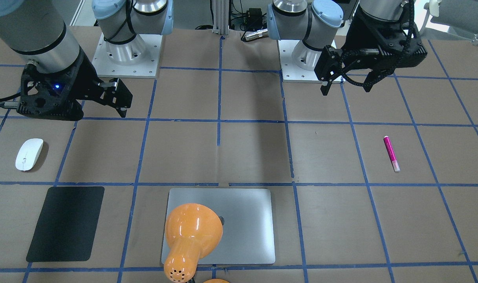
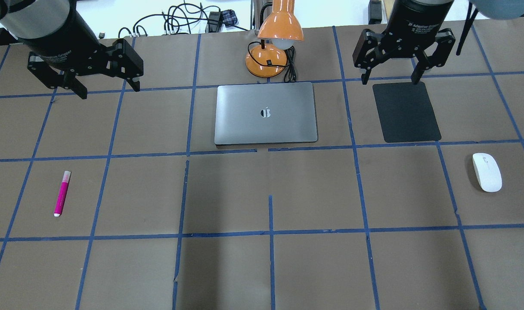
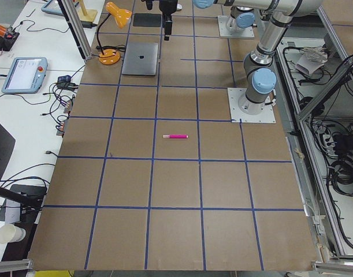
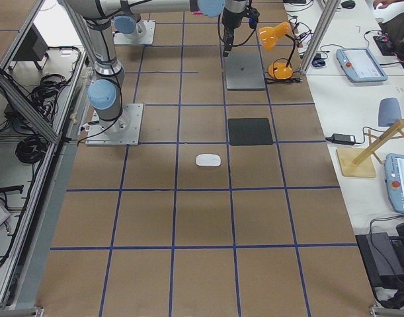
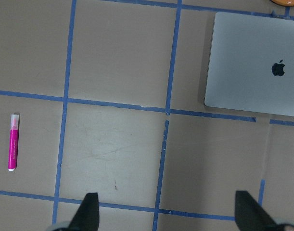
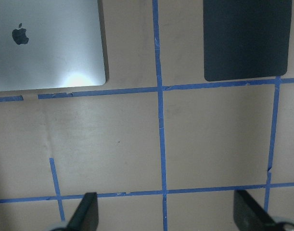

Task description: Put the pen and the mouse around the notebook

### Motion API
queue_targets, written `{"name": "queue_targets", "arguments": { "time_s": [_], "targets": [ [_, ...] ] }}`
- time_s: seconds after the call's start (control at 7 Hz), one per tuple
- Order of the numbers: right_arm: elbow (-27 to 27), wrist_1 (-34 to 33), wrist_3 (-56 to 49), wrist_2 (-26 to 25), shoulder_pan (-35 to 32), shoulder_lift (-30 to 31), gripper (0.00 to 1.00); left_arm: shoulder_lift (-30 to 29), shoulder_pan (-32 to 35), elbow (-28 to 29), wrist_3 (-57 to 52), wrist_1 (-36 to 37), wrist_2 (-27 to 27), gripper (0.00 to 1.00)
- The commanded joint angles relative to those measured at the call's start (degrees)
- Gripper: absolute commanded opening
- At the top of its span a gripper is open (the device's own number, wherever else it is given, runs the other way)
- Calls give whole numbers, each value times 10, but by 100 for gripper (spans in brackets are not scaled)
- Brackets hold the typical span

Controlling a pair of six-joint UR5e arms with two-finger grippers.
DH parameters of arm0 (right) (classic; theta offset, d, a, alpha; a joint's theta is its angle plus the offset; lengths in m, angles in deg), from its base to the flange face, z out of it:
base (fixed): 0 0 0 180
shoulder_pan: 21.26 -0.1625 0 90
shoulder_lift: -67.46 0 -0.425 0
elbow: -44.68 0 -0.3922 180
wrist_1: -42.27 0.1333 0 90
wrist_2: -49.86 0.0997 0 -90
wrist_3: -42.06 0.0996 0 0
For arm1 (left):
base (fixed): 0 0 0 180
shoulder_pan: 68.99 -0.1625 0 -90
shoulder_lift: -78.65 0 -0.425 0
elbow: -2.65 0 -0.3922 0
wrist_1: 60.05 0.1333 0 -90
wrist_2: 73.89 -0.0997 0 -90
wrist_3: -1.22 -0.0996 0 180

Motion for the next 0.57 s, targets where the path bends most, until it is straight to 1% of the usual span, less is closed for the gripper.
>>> {"name": "queue_targets", "arguments": {
  "time_s": [0.0, 0.14, 0.29, 0.43],
  "targets": [
    [0, 1, -8, 0, 1, -2, 100, 1, 0, 0, 0, 0, 0, 100],
    [-2, 0, -10, 2, -2, -4, 100, 0, 0, 0, 0, 0, 0, 100],
    [0, -44, -10, 46, 1, -7, 100, -1, 0, -1, 0, 0, 0, 100],
    [-5, -48, -10, 53, 0, -7, 100, -2, -3, -1, -10, 0, -1, 100]
  ]
}}
